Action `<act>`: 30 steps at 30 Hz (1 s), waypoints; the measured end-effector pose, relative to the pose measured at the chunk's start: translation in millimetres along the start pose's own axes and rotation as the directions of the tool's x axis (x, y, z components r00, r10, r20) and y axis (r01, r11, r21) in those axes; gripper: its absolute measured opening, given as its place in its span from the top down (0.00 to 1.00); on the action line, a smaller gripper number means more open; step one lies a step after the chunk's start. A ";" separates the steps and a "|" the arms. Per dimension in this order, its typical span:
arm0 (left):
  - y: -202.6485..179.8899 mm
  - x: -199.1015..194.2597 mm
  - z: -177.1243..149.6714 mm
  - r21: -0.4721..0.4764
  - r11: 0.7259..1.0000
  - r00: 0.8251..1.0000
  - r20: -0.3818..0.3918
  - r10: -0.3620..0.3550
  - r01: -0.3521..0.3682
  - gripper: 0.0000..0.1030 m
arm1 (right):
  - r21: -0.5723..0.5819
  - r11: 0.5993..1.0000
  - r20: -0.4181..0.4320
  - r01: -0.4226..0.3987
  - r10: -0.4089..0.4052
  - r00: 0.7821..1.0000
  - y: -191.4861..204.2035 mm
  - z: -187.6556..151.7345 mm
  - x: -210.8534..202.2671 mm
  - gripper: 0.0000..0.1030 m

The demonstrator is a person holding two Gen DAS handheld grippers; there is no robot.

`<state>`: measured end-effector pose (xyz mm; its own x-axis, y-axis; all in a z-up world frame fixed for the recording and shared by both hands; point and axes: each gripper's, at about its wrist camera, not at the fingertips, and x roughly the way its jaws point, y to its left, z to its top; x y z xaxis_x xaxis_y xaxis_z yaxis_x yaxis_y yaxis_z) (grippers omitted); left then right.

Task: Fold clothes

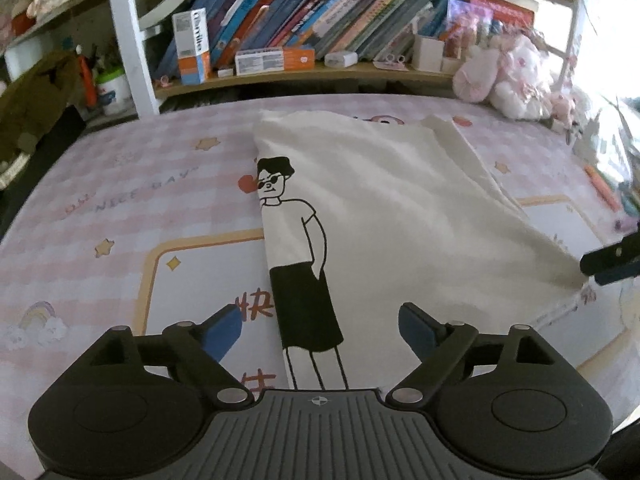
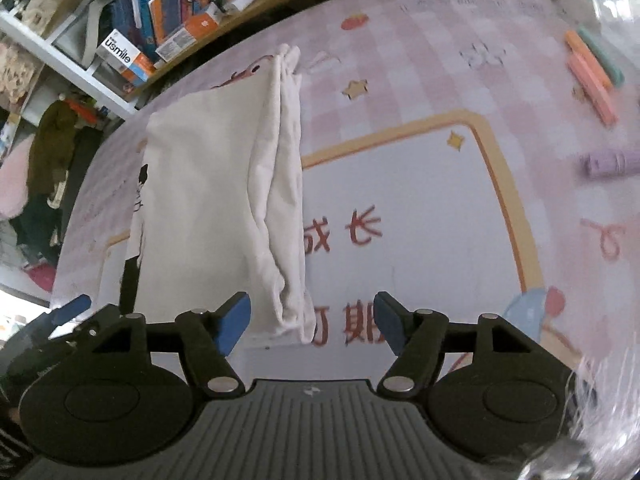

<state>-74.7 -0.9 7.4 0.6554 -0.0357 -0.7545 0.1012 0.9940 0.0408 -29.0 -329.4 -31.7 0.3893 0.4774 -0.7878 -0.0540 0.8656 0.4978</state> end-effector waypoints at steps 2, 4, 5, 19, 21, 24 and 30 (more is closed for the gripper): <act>-4.0 -1.7 -3.6 0.037 0.999 1.000 0.002 0.007 -0.007 0.14 | 0.022 1.000 -0.007 -0.007 0.007 1.000 -2.8 -2.3 -1.6 0.36; -8.3 -5.0 -7.4 0.075 0.997 1.000 0.007 0.003 -0.003 0.14 | 0.038 0.999 -0.016 -0.009 0.009 1.000 -3.5 -3.4 -1.8 0.36; -10.4 -6.8 -9.6 0.090 0.996 1.000 0.011 0.001 -0.002 0.14 | 0.044 0.999 -0.023 -0.012 0.013 1.000 -3.9 -4.1 -1.7 0.36; -26.3 -16.3 -26.5 0.224 0.973 0.997 0.066 0.049 -0.062 0.14 | 0.083 0.996 -0.083 -0.033 0.040 0.996 -8.1 1.0 7.2 0.39; -32.0 -15.2 -30.3 0.275 0.960 0.997 0.074 0.038 -0.057 0.14 | 0.074 0.996 -0.092 -0.045 0.051 0.994 -6.2 1.6 8.8 0.40; -40.4 -12.5 -33.8 0.327 0.944 0.998 0.067 0.014 -0.035 0.14 | 0.053 0.997 -0.100 -0.056 0.061 0.993 -1.7 3.1 11.7 0.42; -43.9 -8.5 -33.8 0.356 0.934 0.996 0.090 -0.005 -0.028 0.14 | 0.036 0.996 -0.104 -0.082 0.085 0.991 4.9 8.1 18.7 0.46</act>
<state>-110.0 -40.8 -10.1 0.7196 -0.0498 -0.6926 0.3430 0.8928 0.2922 -14.5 -317.5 -41.0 0.2858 0.5626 -0.7758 -0.0521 0.8175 0.5736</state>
